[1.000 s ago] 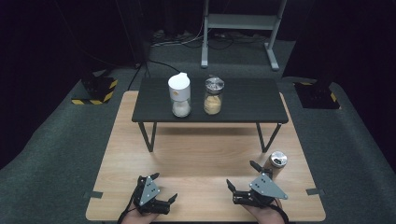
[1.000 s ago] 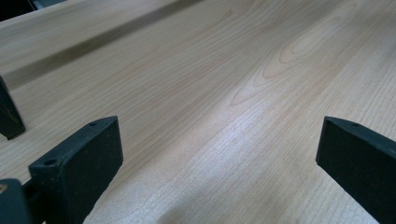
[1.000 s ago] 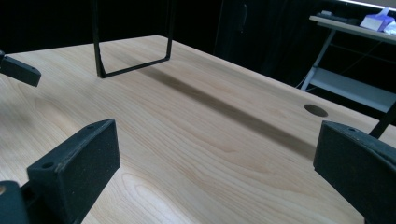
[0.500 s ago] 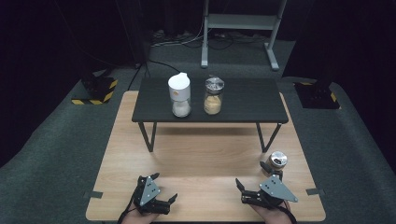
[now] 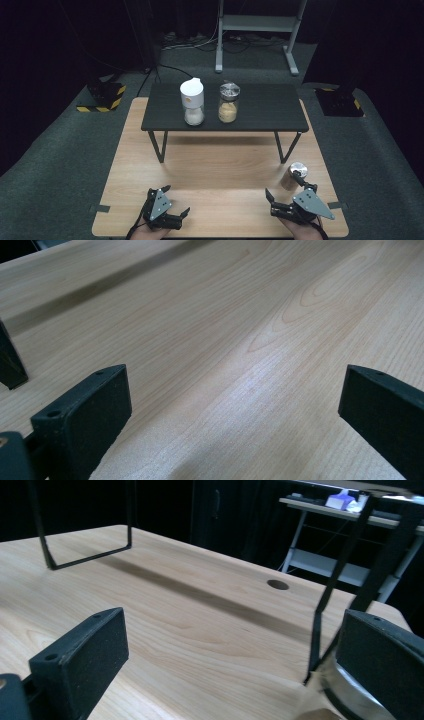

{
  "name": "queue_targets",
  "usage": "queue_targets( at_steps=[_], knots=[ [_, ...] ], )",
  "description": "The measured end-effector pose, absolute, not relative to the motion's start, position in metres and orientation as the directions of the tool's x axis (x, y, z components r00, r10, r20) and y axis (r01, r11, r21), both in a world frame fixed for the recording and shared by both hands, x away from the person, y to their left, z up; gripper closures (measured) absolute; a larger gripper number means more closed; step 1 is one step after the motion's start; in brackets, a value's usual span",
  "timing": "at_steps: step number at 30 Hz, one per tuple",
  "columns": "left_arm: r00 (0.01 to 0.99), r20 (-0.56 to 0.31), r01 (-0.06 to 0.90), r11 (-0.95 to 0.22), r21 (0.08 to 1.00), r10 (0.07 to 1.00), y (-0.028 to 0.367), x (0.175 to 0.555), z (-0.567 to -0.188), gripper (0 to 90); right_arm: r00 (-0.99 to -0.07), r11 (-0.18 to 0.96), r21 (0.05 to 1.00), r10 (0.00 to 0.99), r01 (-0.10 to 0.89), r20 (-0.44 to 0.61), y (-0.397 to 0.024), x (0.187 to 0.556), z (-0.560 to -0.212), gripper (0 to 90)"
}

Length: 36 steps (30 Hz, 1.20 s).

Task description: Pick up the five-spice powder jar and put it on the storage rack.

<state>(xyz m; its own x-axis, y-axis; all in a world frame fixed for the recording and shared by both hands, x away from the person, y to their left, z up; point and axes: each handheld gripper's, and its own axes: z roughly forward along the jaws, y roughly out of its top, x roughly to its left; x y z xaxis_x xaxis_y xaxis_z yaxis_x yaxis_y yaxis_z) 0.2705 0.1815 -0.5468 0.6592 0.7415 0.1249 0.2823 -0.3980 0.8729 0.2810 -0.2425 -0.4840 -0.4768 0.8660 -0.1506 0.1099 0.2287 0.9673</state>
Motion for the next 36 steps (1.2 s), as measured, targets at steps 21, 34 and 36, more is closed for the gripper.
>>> queue_targets(
  at_steps=[21, 34, 36],
  knots=[
    [0.659, 0.119, 0.285, -0.393, 0.874, 0.742, 0.182, 0.271, -0.547, 0.7, -0.397, 0.205, 0.969, 0.908, 0.137, -0.136, -0.274, 0.284, -0.487, 0.0],
    [0.657, 0.119, 0.286, -0.393, 0.874, 0.744, 0.182, 0.271, -0.547, 0.7, -0.380, 0.202, 0.968, 0.916, 0.151, -0.132, -0.278, 0.288, -0.491, 0.0],
    [0.657, 0.120, 0.287, -0.394, 0.873, 0.744, 0.182, 0.271, -0.547, 0.8, -0.378, 0.201, 0.967, 0.917, 0.155, -0.130, -0.279, 0.289, -0.491, 0.0]
  ],
)
